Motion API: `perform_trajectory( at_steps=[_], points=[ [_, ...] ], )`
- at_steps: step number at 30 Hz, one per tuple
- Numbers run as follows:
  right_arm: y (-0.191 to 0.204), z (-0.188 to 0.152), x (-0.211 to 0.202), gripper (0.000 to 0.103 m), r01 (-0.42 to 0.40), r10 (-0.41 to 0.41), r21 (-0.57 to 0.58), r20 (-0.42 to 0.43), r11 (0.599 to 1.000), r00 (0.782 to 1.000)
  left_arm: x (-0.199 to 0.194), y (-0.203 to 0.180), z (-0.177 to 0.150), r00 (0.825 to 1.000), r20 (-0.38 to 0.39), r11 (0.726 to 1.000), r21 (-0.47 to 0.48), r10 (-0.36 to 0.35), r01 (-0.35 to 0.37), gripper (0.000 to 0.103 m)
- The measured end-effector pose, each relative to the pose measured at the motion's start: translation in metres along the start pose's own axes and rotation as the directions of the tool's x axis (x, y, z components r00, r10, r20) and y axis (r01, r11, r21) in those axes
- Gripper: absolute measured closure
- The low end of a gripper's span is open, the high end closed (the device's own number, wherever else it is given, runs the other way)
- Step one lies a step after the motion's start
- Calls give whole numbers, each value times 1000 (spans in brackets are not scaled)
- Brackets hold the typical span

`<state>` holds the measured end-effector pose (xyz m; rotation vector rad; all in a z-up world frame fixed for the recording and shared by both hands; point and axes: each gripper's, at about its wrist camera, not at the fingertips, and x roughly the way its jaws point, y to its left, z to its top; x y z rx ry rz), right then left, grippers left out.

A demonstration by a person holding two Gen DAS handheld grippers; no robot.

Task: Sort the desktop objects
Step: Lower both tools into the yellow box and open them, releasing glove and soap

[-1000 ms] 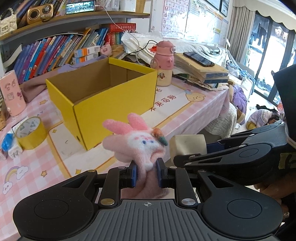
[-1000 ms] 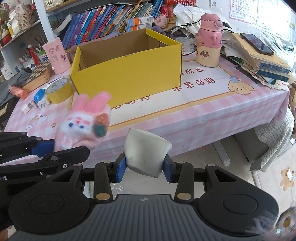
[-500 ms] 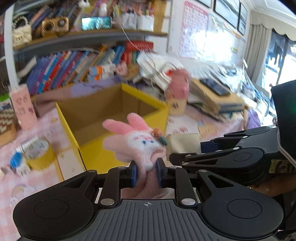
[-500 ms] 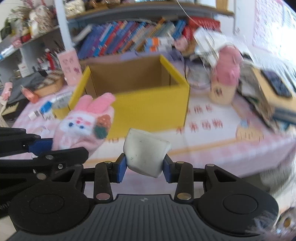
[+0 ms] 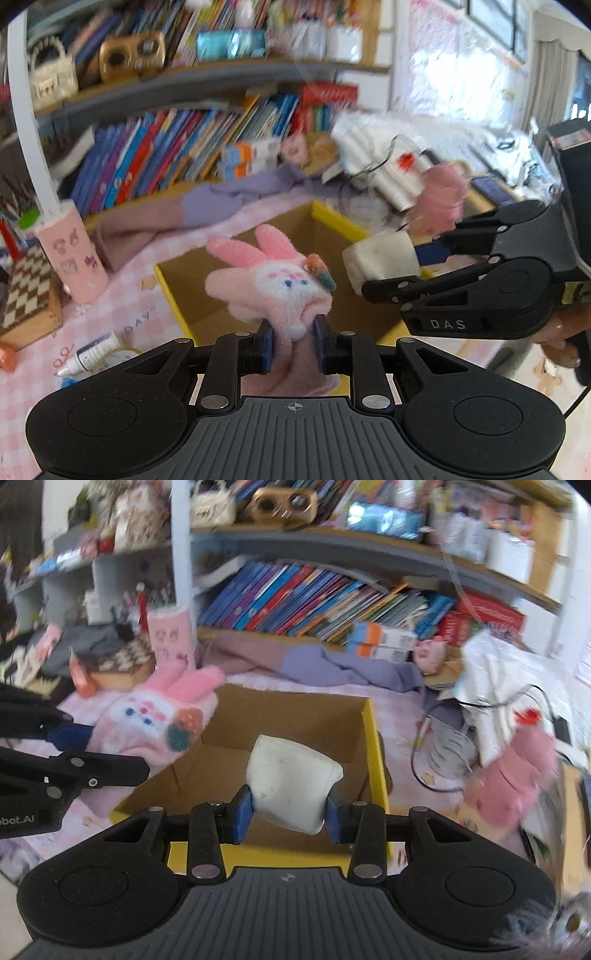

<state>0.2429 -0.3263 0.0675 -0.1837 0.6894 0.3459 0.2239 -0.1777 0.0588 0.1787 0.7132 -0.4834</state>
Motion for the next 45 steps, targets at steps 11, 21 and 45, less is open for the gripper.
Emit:
perform_trajectory(
  at_steps=[11, 21, 45],
  points=[
    [-7, 24, 105, 66, -36, -3, -170, -227, 985, 974, 86, 18, 6, 979, -197, 994, 103, 56, -36, 81],
    [-4, 14, 143, 65, -74, -1, -180, -385, 981, 923, 109, 20, 4, 966, -247, 986, 163, 78, -38, 77],
    [-25, 36, 56, 46, -40, 36, -62, -73, 997, 997, 3, -6, 7, 973, 112, 973, 96, 200, -211, 18]
  ],
)
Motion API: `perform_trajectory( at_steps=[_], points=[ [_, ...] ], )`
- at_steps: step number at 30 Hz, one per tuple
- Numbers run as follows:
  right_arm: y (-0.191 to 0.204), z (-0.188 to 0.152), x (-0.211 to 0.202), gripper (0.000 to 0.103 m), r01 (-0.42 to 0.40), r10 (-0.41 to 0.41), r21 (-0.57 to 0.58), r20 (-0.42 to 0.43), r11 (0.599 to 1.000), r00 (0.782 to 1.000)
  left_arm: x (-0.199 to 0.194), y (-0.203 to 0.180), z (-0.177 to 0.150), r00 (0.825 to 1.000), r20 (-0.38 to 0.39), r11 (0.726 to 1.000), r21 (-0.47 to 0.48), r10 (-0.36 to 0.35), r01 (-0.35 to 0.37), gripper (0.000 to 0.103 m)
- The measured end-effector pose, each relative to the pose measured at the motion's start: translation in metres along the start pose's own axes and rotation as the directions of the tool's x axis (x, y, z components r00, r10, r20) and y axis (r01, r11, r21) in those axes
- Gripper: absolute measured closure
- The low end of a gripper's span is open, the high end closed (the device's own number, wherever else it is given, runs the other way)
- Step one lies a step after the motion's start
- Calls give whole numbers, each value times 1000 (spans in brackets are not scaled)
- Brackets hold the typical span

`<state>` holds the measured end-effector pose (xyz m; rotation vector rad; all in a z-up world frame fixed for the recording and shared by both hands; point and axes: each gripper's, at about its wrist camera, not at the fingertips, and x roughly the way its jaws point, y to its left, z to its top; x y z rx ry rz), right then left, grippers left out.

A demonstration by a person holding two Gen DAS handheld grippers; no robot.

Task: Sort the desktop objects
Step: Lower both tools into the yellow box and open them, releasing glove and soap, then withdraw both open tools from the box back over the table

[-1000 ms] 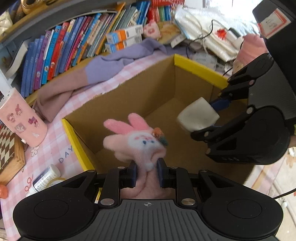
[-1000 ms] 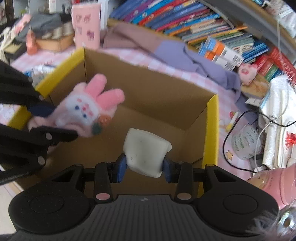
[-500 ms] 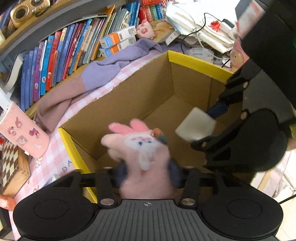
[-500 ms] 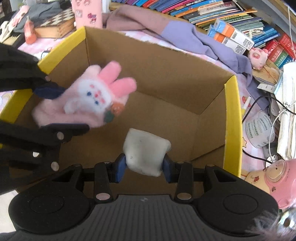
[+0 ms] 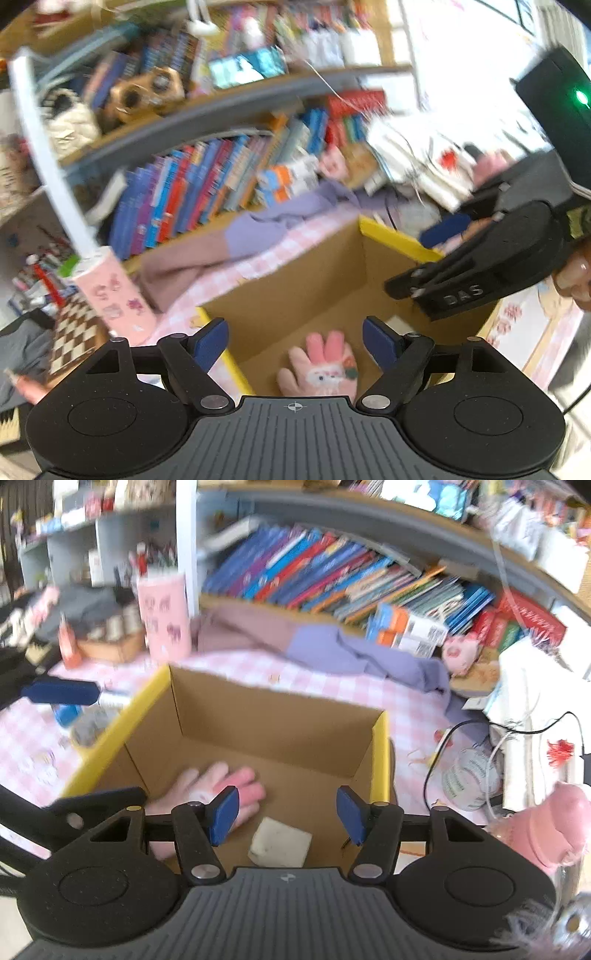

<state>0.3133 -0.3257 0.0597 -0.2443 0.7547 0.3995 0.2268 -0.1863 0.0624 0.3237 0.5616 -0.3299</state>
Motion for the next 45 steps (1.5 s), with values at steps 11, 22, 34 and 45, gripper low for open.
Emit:
perform_trajectory(
  at_steps=[11, 22, 34, 45],
  points=[
    [10, -32, -71, 46, 47, -61, 91, 156, 995, 986, -71, 17, -27, 987, 88, 978, -173, 133, -116, 14],
    [70, -95, -108, 46, 89, -130, 250, 151, 964, 980, -117, 23, -78, 986, 60, 956, -261, 157, -137, 13],
    [144, -141, -124, 46, 196, -240, 339, 94, 920, 966, -145, 29, -144, 991, -24, 965, -224, 131, -133, 13],
    [210, -157, -121, 44, 230, -280, 366, 90, 902, 956, -159, 48, -181, 989, -56, 968, -204, 137, -146, 13]
  ],
)
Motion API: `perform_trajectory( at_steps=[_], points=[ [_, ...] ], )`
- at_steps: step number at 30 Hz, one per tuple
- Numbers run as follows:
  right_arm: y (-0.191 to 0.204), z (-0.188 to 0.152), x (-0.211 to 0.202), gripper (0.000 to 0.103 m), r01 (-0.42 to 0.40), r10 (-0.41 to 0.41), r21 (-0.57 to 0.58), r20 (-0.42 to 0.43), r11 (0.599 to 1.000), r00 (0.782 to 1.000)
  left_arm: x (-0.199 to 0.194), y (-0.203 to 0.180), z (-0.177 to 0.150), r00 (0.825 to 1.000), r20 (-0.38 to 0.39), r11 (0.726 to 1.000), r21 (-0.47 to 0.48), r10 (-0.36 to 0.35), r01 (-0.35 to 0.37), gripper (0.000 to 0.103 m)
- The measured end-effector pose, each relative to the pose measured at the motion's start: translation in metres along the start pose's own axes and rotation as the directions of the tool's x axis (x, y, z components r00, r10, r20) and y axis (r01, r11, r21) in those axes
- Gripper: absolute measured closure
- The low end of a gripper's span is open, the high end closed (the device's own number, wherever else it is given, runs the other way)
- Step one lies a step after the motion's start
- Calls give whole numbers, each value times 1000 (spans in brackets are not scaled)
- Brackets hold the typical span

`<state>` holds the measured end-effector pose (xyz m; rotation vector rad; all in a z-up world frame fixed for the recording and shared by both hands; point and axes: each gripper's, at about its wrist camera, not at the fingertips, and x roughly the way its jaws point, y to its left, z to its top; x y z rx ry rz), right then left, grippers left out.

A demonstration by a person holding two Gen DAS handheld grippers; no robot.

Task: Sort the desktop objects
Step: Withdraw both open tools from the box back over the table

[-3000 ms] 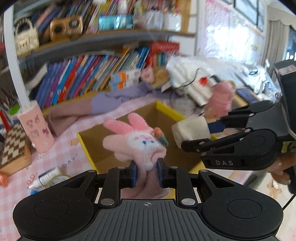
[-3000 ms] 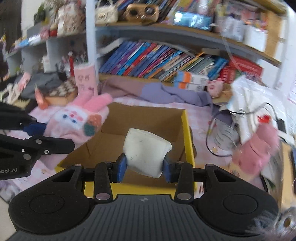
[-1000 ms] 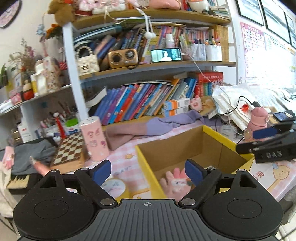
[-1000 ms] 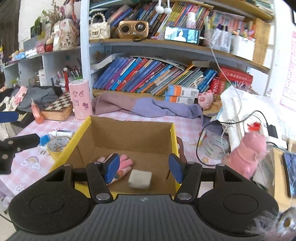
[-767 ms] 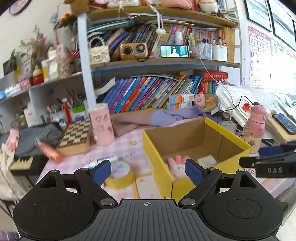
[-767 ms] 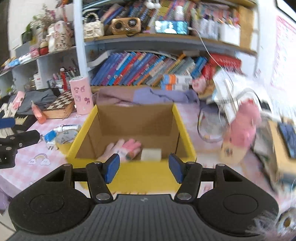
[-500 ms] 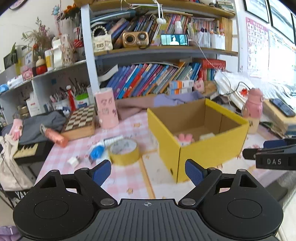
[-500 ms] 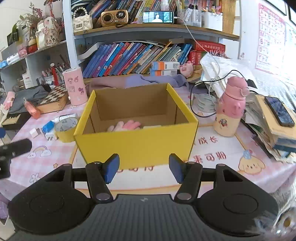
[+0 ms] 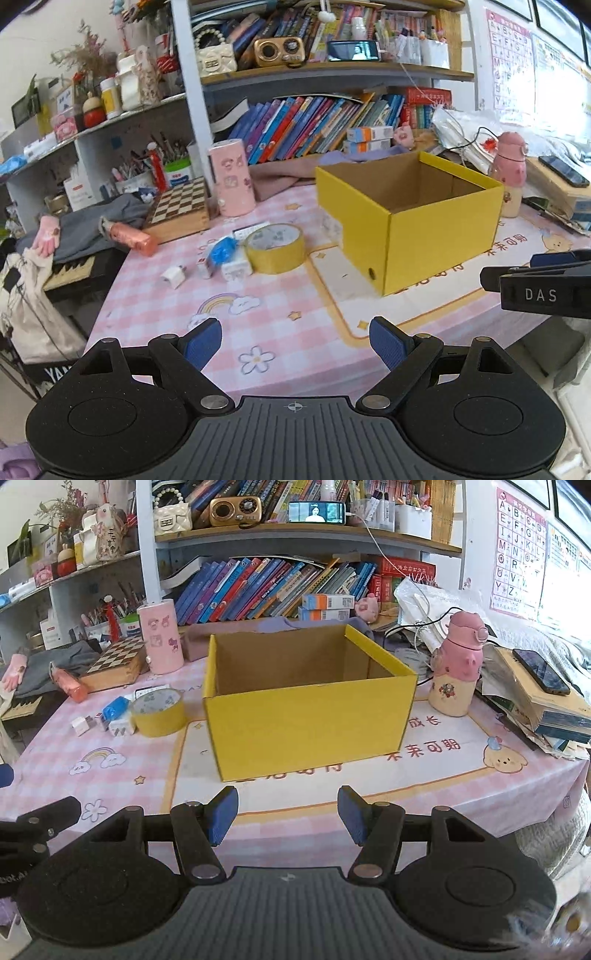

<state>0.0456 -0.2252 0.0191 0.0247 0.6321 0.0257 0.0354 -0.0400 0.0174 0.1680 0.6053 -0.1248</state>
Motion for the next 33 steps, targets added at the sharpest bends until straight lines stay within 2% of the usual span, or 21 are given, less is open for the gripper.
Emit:
perform_trajectory(
  at_steps=[4, 9, 12, 16, 20, 33],
  points=[
    [11, -5, -3, 38, 7, -7, 19, -7, 1000, 1000, 2, 18, -6, 1000, -28, 999, -36, -2, 1, 13],
    [19, -10, -3, 22, 10, -8, 52, -35, 999, 999, 4, 35, -14, 999, -48, 998, -64, -2, -1, 13],
    [25, -12, -2, 17, 20, -17, 53, -58, 998, 998, 4, 44, -17, 998, -56, 997, -78, -6, 2, 13],
    [35, -15, 2, 14, 5, 0, 45, -89, 999, 996, 3, 52, -21, 998, -63, 996, -84, -8, 3, 13],
    [44, -17, 3, 14, -92, 97, 43, -114, 995, 989, 2, 60, -23, 997, -71, 996, -94, -6, -1, 13],
    [90, -21, 4, 16, -151, 137, -84, -158, 985, 978, 2, 88, -33, 995, -96, 987, -159, -12, -3, 13]
  ],
)
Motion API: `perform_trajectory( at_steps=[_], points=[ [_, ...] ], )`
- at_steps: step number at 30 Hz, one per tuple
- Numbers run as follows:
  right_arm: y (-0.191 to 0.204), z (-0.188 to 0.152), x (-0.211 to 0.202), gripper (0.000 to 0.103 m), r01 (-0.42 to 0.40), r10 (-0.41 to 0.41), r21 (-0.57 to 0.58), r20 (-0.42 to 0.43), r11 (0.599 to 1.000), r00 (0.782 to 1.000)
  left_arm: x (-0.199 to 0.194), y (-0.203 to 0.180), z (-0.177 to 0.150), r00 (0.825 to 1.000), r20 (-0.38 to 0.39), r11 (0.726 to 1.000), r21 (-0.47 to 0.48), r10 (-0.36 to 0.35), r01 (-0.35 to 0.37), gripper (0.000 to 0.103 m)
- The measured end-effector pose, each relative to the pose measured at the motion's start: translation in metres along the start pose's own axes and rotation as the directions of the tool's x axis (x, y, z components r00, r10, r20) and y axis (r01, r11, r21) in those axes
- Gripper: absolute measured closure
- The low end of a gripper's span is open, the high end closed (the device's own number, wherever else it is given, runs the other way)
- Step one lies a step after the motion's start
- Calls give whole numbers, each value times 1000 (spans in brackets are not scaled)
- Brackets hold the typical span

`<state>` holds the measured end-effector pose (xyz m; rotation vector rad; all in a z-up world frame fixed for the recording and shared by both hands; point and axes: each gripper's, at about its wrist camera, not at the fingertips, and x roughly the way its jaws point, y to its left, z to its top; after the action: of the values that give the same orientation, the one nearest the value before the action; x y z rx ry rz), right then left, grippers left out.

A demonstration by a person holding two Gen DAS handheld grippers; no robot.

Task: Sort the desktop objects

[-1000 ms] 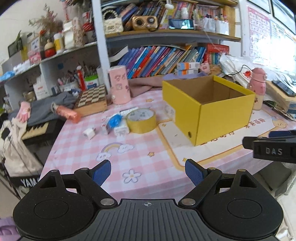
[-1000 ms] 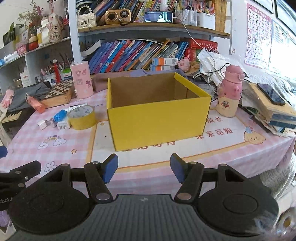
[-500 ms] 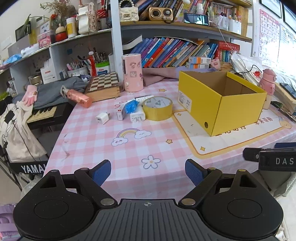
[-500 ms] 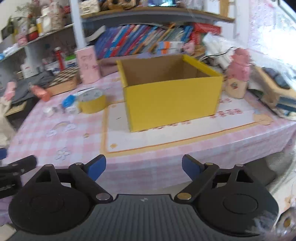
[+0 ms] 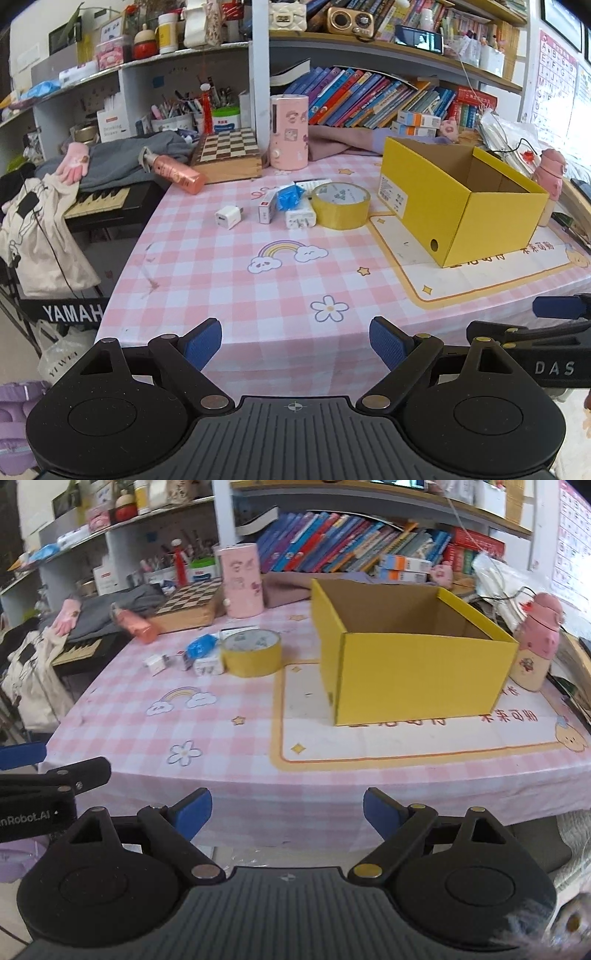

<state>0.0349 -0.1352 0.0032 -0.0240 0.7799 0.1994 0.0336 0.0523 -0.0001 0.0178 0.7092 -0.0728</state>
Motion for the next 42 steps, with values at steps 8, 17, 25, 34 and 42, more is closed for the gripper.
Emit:
perform_trajectory(
  at_steps=[8, 17, 25, 34, 42],
  points=[
    [27, 2, 2, 18, -18, 19, -86, 9, 996, 1000, -1, 15, -3, 1000, -2, 1000, -22, -17, 17, 13],
    [46, 6, 6, 18, -14, 14, -111, -2, 994, 1000, 1, 35, -6, 999, -19, 997, -61, -42, 41, 13],
    [56, 11, 15, 19, -31, 28, -132, -19, 991, 999, 6, 42, -4, 999, -30, 996, -80, -35, 32, 13],
    [57, 23, 34, 19, -55, 52, -148, -23, 988, 998, 24, 45, 7, 999, -36, 995, -99, -8, 4, 13],
    [59, 51, 65, 26, -105, 102, -186, -27, 977, 994, 51, 50, 33, 998, -53, 994, -100, 33, -38, 13]
  ],
)
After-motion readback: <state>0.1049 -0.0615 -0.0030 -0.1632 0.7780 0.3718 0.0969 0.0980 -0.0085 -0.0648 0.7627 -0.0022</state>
